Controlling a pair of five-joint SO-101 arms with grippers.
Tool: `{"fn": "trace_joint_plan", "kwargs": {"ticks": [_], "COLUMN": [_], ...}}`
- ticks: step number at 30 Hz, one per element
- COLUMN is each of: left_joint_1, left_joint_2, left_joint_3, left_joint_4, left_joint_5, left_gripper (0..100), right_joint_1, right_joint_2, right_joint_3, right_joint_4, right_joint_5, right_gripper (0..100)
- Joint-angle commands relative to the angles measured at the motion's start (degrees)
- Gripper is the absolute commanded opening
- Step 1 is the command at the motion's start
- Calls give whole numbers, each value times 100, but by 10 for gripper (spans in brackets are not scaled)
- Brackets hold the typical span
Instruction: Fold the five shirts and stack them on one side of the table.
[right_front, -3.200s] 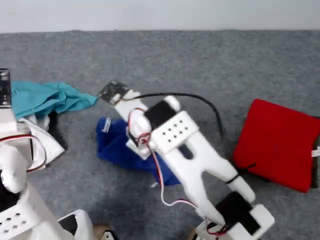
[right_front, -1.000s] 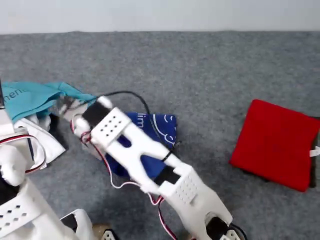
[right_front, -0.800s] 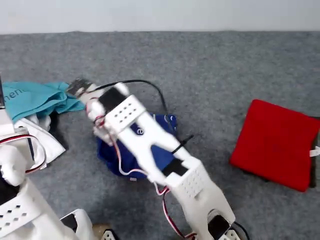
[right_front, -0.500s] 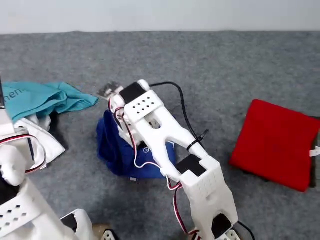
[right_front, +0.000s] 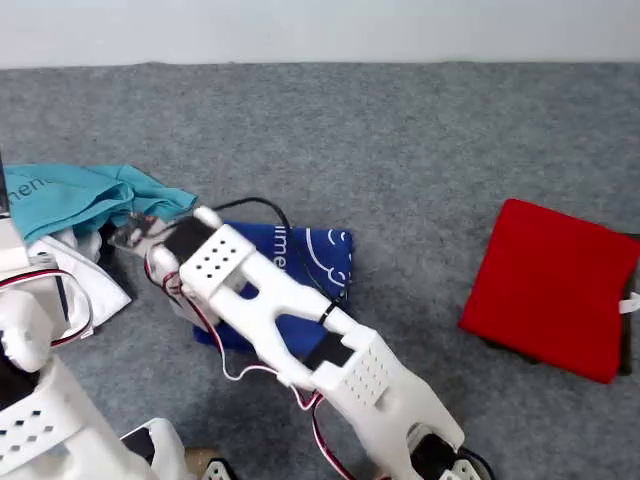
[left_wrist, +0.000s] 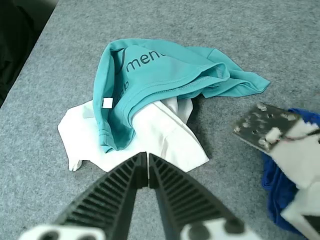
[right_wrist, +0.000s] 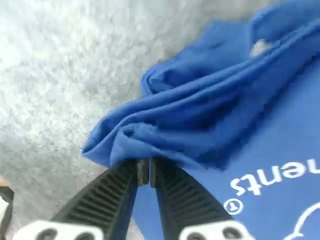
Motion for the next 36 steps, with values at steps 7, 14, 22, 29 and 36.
{"fn": "trace_joint_plan", "kwargs": {"ticks": [7,14,22,29,36], "left_joint_1": [-53,-53,-123,-809,-818], "left_joint_2": [-79,-79,-88,-79,-79], "left_joint_3": [-22,-22,-48,-48,-48], "left_joint_4": [-35,-35,167,158,158], "left_joint_5": [62,62,62,53,53], "left_gripper": [15,15,15,15,15], "right_joint_1": [971,910,145,-163,444], "right_joint_2": [-514,-1147,-180,277,-655], "right_joint_3": [-1196,105,343,334,334], "right_joint_4": [505,497,-224,-541,180], "right_joint_5": [35,9,44,53,53], "right_gripper": [8,8,8,8,8]}}
